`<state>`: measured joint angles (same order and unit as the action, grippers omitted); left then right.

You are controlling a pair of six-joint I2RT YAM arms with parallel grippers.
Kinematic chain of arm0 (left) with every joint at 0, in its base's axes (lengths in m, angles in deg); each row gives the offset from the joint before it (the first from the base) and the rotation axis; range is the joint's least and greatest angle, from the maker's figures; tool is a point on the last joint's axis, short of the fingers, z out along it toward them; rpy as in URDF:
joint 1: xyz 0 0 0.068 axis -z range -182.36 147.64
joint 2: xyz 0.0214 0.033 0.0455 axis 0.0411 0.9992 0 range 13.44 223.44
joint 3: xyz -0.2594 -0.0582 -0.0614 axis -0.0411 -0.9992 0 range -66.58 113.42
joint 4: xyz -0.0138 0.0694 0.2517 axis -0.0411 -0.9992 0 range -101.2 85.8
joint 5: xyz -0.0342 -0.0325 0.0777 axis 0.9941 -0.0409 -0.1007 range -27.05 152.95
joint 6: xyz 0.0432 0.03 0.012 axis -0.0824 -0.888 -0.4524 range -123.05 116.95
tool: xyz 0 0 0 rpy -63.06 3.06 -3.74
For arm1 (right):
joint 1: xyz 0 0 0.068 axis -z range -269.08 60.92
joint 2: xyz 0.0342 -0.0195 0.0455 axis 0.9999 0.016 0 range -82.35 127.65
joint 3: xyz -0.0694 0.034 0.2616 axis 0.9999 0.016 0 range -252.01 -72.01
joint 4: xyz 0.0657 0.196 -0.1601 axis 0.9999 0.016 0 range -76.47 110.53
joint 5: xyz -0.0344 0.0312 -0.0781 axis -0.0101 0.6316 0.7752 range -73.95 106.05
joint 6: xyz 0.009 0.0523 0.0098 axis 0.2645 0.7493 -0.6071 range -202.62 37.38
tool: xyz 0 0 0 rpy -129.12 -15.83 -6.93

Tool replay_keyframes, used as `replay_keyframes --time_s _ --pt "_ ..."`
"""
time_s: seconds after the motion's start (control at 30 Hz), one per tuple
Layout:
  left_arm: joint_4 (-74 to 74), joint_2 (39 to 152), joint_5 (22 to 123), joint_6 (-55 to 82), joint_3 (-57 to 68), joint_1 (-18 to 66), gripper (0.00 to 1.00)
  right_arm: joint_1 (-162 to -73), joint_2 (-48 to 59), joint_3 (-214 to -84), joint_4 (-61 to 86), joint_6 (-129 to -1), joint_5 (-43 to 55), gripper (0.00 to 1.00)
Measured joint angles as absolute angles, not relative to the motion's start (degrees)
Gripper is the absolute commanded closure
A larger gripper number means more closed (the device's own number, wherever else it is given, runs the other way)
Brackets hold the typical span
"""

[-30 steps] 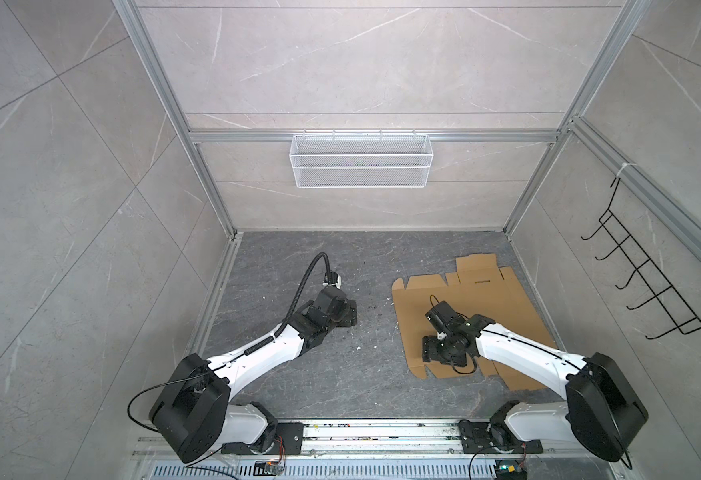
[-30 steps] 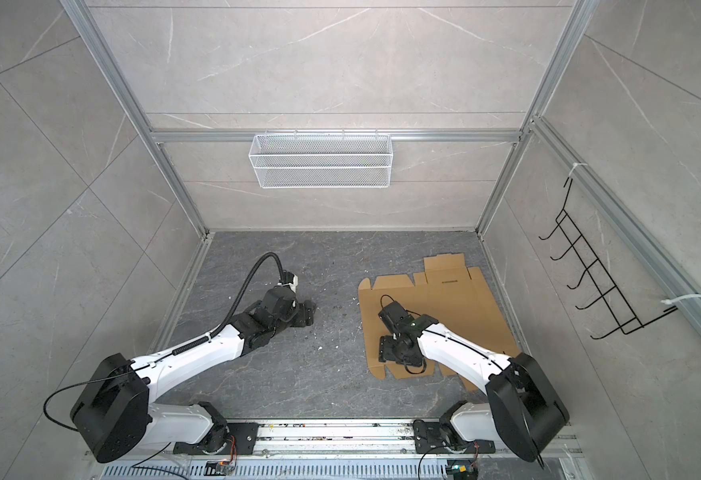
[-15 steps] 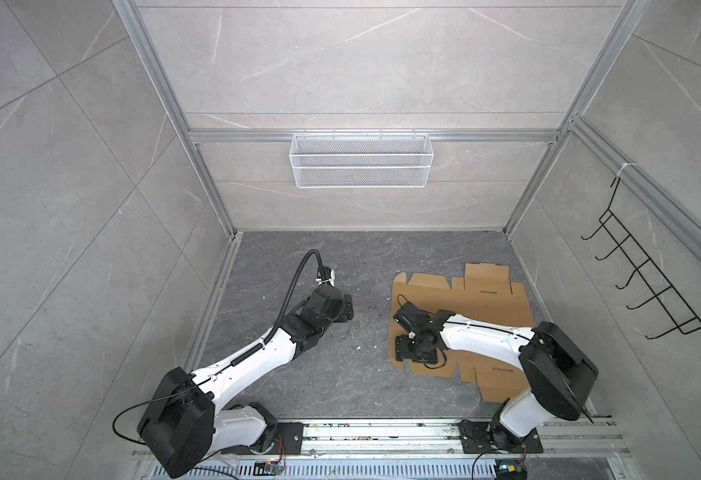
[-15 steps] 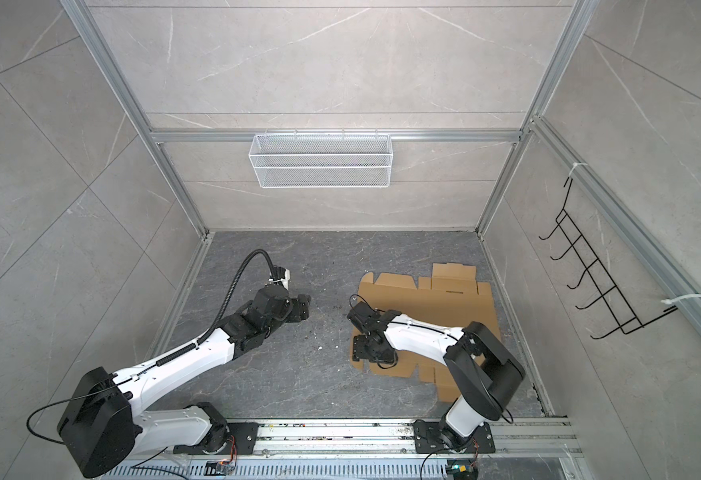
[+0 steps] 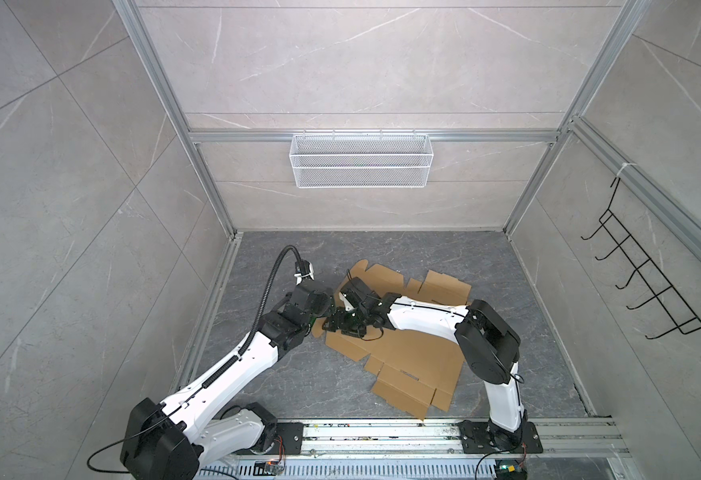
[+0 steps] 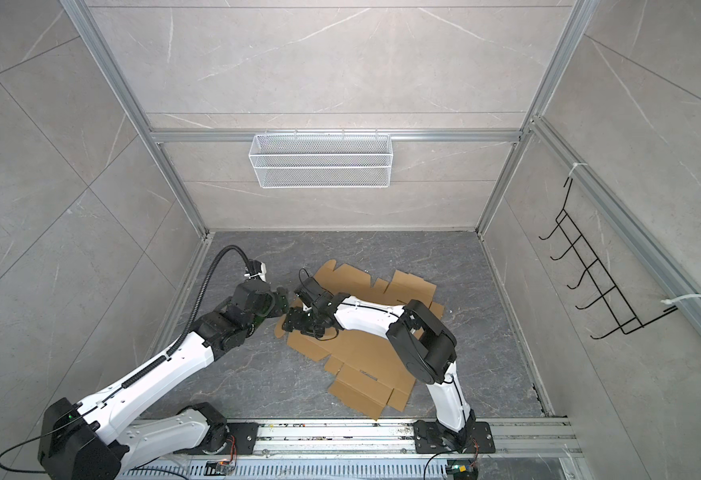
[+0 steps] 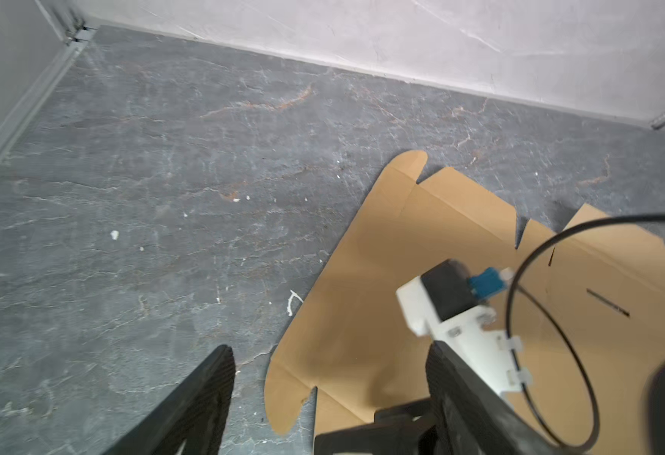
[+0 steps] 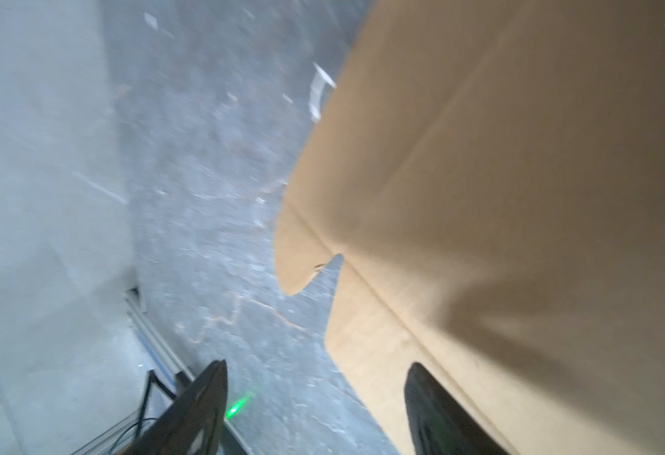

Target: Fold the paper box

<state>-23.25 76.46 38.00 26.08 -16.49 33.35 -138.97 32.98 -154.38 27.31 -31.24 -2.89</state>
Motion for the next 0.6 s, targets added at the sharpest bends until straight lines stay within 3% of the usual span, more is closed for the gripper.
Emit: replay_keyframes --time_s 0.27,0.43,0.6 --pt "-20.0 78.1 44.5 28.5 -18.7 34.3 0.22 -125.7 15.3 -141.5 36.7 -40.9 3.0 0.25" --pt "-15.1 88.9 49.7 30.3 -18.9 37.9 0.22 -120.6 5.2 -133.0 45.7 -46.8 9.5 0.24" --pt "-10.4 97.6 54.4 32.0 -18.7 39.8 0.22 -119.1 3.3 -126.3 49.6 -48.9 11.1 0.24"
